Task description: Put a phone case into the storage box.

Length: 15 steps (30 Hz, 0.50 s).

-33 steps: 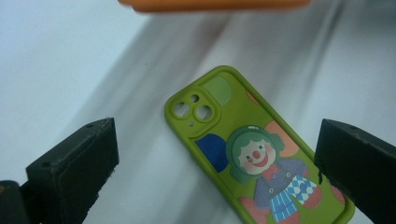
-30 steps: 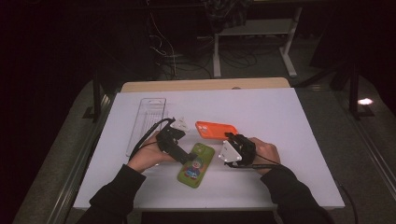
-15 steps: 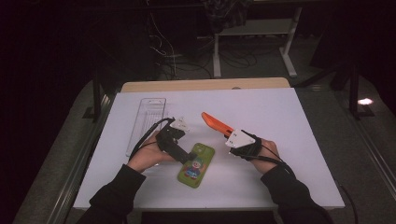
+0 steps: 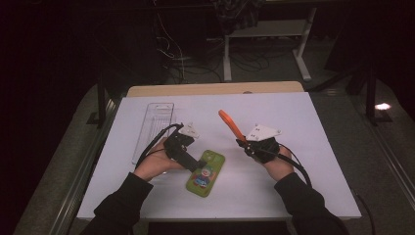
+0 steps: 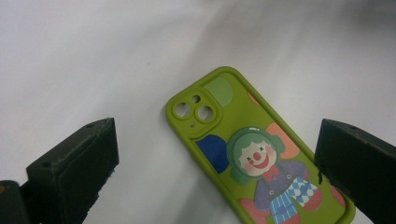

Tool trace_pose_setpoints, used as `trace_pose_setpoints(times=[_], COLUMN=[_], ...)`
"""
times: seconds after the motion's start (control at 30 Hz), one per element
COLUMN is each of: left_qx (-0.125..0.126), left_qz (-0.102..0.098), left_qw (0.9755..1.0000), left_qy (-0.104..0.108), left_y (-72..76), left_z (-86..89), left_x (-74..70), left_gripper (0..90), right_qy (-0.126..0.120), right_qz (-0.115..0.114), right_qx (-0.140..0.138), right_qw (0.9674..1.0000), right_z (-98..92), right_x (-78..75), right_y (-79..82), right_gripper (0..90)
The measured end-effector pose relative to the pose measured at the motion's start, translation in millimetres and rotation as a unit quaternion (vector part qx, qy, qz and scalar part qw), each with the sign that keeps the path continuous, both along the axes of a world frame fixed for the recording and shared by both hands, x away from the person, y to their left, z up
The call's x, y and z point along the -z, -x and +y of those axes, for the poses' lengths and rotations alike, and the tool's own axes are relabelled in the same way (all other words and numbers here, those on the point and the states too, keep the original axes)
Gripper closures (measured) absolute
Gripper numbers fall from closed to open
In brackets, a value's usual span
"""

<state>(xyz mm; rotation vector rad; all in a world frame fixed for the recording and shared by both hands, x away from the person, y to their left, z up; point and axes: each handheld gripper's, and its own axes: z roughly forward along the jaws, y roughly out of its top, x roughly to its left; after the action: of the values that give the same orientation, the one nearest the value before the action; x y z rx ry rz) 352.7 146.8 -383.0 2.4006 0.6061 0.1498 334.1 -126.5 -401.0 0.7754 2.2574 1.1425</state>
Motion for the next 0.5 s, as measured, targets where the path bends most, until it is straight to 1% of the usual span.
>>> trace_pose_setpoints(times=[0.07, 0.23, 0.3, 0.33, 0.43, 0.47, 0.5], left_qx=[-0.001, 0.001, 0.000, 0.003, -0.002, -0.003, -0.013], left_qz=[0.000, -0.002, -0.003, -0.004, -0.003, -0.003, 0.000], left_qw=[1.0000, 1.0000, 1.0000, 1.0000, 1.0000, 1.0000, 0.9999], left_qy=[0.000, -0.003, -0.002, -0.007, -0.004, -0.002, 0.010], left_y=[0.0, -1.1, -1.2, -1.6, -1.9, -2.1, -1.2], left_z=[0.1, 1.0, 1.3, 1.9, 2.2, 2.3, 1.3], left_x=[0.1, -0.3, -0.4, -0.7, -0.1, -0.1, 0.5], left_gripper=[0.0, 0.0, 0.0, 0.0, 0.0, 0.0, 0.0], right_qy=[-0.016, -0.047, -0.067, -0.075, -0.093, -0.100, -0.106], right_qz=[0.017, 0.046, 0.066, 0.073, 0.089, 0.095, 0.099], right_qx=[0.004, 0.007, 0.013, 0.014, 0.017, 0.020, 0.021], right_qw=[0.9997, 0.9978, 0.9955, 0.9945, 0.9915, 0.9903, 0.9892], right_z=[-1.6, -5.6, -6.8, -8.0, -11.2, -12.3, -13.4], right_x=[-0.3, 0.6, 0.9, 1.5, 3.2, 3.5, 3.9], right_y=[-1.4, -5.5, -6.6, -7.8, -10.6, -11.1, -11.7], right_gripper=[78.7, 78.7, 78.7, 78.7, 78.7, 78.7, 78.7])
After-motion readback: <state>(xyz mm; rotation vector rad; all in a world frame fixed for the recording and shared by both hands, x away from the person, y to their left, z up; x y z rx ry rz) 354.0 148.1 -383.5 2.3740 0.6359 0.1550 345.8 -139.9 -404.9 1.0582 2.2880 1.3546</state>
